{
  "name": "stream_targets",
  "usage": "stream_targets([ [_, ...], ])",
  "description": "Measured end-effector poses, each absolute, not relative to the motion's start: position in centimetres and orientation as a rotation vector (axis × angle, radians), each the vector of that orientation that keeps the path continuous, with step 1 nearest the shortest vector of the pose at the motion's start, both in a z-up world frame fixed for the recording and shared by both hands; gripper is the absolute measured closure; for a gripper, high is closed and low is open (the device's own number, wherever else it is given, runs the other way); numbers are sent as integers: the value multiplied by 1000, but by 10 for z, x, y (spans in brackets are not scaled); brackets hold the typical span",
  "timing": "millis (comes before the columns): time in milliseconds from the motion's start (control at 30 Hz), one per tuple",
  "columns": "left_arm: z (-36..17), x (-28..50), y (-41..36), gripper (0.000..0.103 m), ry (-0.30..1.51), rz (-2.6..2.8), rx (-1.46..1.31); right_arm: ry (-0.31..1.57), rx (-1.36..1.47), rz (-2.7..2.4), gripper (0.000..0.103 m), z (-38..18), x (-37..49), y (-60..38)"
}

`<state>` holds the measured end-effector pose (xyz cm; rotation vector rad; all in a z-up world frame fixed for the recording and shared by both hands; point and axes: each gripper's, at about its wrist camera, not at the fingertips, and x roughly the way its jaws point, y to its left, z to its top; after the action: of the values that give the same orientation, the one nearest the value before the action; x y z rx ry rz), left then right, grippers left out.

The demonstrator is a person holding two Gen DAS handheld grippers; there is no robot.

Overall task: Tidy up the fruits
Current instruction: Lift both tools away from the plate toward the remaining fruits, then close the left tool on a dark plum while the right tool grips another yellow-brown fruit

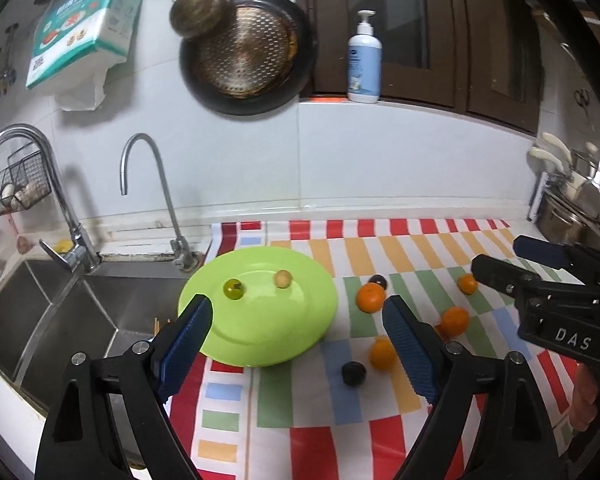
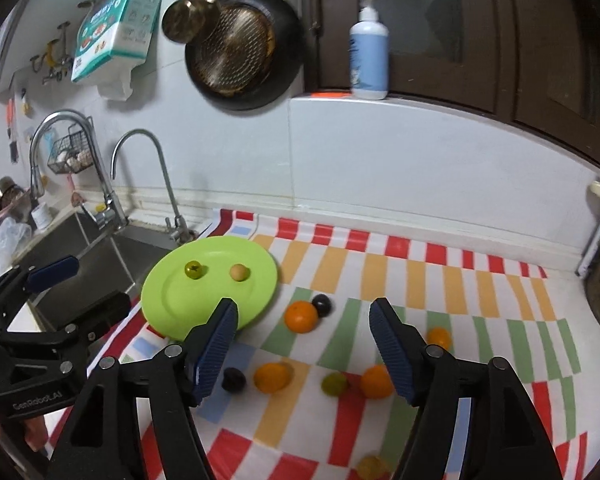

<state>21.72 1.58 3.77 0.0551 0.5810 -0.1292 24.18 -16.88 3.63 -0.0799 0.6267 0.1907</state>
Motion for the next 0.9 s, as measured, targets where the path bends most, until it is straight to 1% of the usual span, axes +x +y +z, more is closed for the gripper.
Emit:
stream_targets([
  [233,32,203,2,16,568,-163,93,577,-55,69,34,33,208,-190],
  [367,25,197,-3,16,568,-183,93,600,5,35,34,24,198,-202],
  [467,19,193,-6,16,557,-183,113,607,1,3,34,14,191,-205],
  [900,-20,200,-13,16,644,-237,130,698,12,-58,34,-26,183,-217],
])
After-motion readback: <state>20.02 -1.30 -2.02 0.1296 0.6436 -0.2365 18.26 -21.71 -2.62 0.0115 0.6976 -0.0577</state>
